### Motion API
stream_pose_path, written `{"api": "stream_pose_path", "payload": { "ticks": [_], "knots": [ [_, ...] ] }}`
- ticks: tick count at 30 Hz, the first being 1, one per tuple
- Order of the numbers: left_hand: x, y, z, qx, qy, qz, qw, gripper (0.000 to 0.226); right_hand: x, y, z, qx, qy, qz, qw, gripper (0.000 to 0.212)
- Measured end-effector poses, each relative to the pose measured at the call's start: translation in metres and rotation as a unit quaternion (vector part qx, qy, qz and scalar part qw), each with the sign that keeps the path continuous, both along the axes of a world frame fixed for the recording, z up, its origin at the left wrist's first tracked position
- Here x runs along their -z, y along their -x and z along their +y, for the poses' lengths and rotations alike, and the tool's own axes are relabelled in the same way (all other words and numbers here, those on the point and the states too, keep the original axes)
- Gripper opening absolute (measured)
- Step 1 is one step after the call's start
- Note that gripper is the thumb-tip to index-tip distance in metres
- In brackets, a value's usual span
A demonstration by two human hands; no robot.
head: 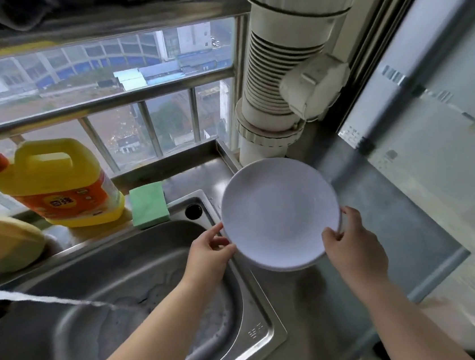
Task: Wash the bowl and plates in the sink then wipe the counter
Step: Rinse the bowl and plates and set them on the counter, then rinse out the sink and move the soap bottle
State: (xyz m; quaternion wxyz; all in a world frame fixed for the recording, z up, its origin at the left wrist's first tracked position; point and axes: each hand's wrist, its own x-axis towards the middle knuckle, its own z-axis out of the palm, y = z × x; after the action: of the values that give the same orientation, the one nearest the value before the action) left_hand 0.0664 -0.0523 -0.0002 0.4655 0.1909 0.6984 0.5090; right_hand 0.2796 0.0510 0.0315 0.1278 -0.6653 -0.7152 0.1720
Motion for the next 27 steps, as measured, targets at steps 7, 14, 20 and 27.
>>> {"api": "stream_pose_path", "payload": {
  "ticks": [7,14,20,27],
  "knots": [
    [0.002,-0.011,0.001,0.016,0.011,-0.023,1.0,0.051,0.006,-0.005,0.012,0.054,0.124,0.138,0.981,0.043],
    [0.002,-0.005,-0.001,0.032,0.009,-0.065,0.997,0.048,0.011,0.0,0.016,0.096,0.123,0.188,0.97,0.051],
    [0.009,0.004,-0.02,0.032,0.031,-0.016,0.999,0.036,-0.003,0.012,-0.004,0.035,-0.118,0.136,0.983,0.053],
    [0.015,0.047,-0.107,0.015,0.084,0.135,0.987,0.013,-0.009,0.1,-0.079,-0.314,-0.048,0.265,0.91,0.014]
  ]
}}
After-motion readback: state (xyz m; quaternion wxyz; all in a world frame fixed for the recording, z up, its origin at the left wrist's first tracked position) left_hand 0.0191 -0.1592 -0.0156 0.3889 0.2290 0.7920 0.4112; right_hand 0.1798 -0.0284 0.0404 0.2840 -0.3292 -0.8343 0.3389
